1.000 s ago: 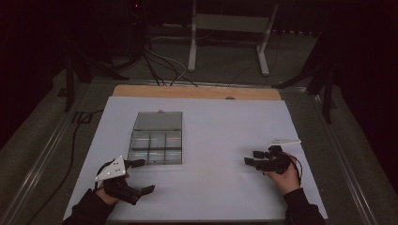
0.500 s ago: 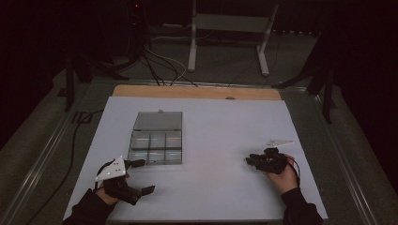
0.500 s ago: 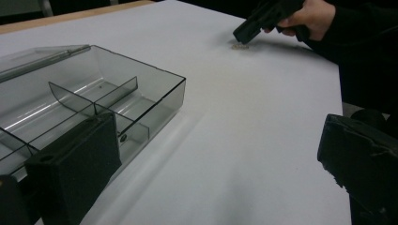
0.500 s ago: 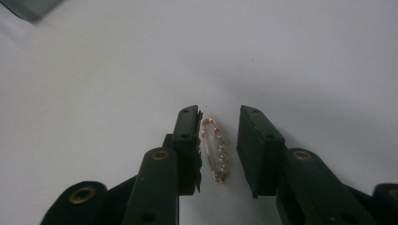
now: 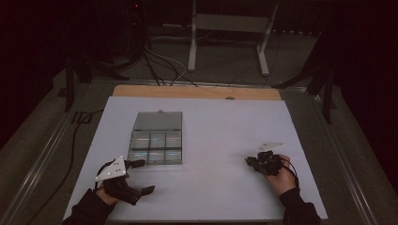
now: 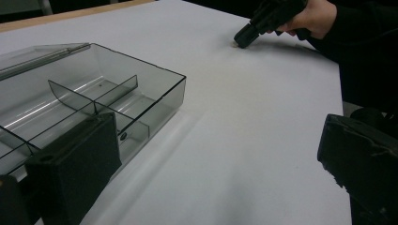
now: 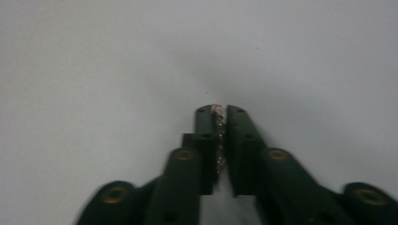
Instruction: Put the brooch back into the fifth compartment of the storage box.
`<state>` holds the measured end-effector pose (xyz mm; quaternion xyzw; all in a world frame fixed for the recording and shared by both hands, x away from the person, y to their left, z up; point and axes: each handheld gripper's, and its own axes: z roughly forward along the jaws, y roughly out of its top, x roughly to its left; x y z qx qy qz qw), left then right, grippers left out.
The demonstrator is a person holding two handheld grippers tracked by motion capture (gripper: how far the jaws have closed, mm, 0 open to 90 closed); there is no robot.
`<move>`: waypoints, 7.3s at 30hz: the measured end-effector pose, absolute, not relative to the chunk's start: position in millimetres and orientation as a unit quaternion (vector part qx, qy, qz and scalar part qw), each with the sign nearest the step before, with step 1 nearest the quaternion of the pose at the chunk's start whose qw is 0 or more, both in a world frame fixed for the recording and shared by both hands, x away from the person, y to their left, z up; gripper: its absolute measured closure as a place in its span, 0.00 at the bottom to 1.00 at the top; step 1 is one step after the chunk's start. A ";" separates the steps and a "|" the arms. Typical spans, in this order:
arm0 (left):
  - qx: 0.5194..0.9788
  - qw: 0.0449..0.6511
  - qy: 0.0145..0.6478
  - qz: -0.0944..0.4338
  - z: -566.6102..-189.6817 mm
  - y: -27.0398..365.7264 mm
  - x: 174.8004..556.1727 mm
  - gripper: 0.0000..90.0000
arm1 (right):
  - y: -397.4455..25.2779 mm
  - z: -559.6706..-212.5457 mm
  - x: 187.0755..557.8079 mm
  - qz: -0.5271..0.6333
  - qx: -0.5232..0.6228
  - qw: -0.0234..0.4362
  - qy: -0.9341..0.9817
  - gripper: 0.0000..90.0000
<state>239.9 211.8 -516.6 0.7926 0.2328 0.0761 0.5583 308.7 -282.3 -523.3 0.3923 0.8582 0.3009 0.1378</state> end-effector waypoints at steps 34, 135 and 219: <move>0.793 0.558 0.234 0.074 -517.5 211.2 240.0 0.01 | -256.1 -496.4 305.9 0.352 0.400 0.091 0.841 0.94; 0.793 0.562 0.226 0.068 -517.0 213.9 238.5 0.01 | -21.5 -454.5 357.7 0.384 0.258 0.022 0.886 0.94; 0.797 0.556 0.228 0.067 -518.2 210.1 242.1 0.01 | -80.7 -452.1 367.3 0.442 0.270 -0.007 0.855 0.00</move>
